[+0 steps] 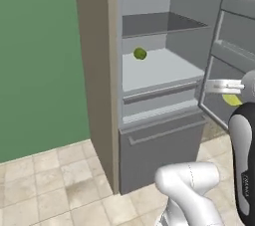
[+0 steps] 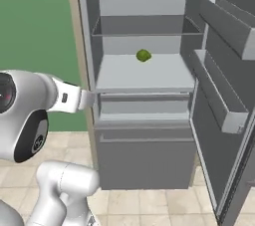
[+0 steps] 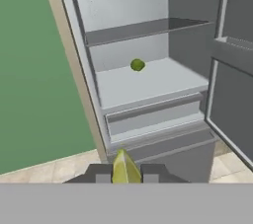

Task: Take the lemon wedge from the fridge and place it on the plate with fish on the dining counter.

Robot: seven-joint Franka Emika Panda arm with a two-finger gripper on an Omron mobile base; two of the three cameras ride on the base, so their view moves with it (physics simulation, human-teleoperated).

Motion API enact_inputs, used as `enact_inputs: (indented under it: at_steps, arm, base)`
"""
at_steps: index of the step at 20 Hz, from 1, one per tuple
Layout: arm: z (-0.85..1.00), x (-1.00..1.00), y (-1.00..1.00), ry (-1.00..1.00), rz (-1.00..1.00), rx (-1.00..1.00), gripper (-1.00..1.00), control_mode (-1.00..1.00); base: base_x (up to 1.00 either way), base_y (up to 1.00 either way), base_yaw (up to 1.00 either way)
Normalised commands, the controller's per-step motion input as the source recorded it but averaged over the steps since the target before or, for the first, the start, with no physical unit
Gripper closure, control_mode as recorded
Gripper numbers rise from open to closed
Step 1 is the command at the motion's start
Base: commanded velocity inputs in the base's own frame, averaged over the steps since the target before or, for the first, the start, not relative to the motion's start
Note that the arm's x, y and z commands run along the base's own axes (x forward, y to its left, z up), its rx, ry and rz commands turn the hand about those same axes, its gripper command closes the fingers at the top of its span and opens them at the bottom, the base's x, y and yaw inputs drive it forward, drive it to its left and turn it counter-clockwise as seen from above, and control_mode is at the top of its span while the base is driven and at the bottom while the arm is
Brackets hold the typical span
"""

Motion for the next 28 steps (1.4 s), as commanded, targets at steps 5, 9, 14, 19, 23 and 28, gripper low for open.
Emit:
enact_inputs:
  at_steps: [5, 9, 14, 19, 23, 28]
  arm:
    - [0.00, 0.00, 0.00, 0.00, 0.00, 0.00, 1.00, 1.00]
    - [0.00, 0.00, 0.00, 0.00, 0.00, 0.00, 1.00, 1.00]
    - [0.00, 0.00, 0.00, 0.00, 0.00, 0.00, 1.00, 1.00]
    - [0.00, 0.00, 0.00, 0.00, 0.00, 0.00, 1.00, 1.00]
    - [0.00, 0.00, 0.00, 0.00, 0.00, 0.00, 1.00, 1.00]
    - [0.00, 0.00, 0.00, 0.00, 0.00, 0.00, 1.00, 1.00]
  base:
    - [-0.86, 1.00, -0.57]
    - [-0.79, 0.93, -0.63]
    - [-0.80, 0.65, -0.69]
    - [-0.79, 0.43, -0.70]
    - [-0.66, 0.01, -0.66]
    - [-0.18, -0.48, -0.54]
